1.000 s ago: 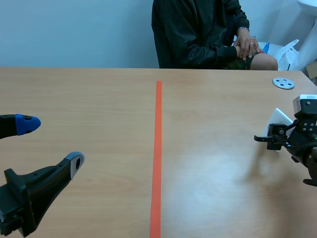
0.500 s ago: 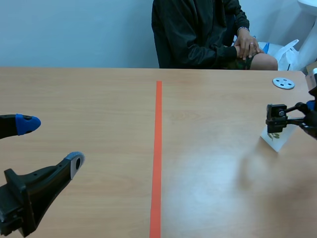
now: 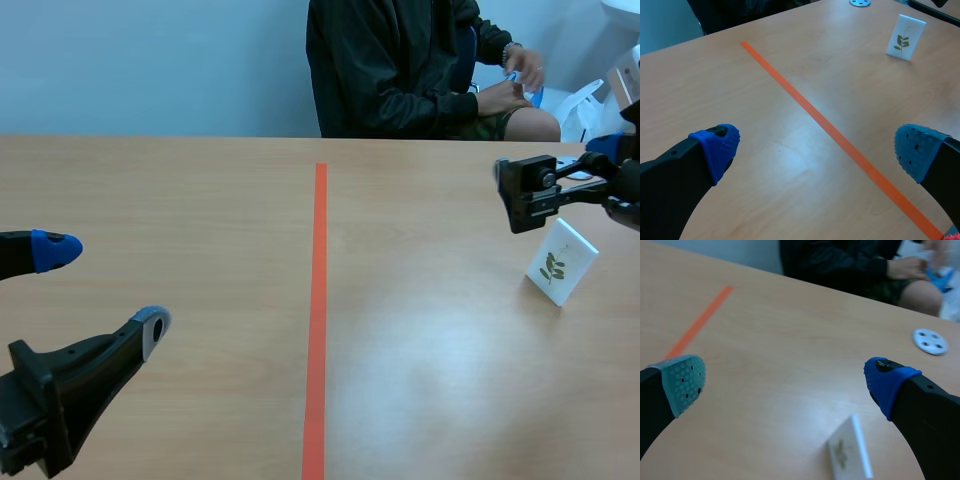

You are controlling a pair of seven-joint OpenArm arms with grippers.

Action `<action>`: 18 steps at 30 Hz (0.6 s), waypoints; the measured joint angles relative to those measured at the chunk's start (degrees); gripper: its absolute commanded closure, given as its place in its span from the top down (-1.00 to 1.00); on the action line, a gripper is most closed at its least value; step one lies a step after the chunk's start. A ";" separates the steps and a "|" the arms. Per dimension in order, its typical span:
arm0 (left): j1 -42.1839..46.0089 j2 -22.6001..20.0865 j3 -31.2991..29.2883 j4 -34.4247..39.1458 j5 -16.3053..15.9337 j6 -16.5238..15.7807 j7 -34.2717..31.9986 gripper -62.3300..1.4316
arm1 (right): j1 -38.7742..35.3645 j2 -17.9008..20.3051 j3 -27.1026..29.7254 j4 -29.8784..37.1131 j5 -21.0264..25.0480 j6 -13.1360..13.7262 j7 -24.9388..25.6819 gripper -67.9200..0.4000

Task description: Sort the leaf by its shape. The table is split by an orange tape line. A compound leaf with several leaflets goes to the left side, a simple leaf with one blade goes to the right side. Return to the home posture when a red brick is placed on the table.

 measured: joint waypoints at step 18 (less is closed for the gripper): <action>0.00 0.00 0.00 0.00 0.00 -0.02 0.00 1.00 | -26.95 -0.04 0.00 26.16 2.84 4.85 -7.04 1.00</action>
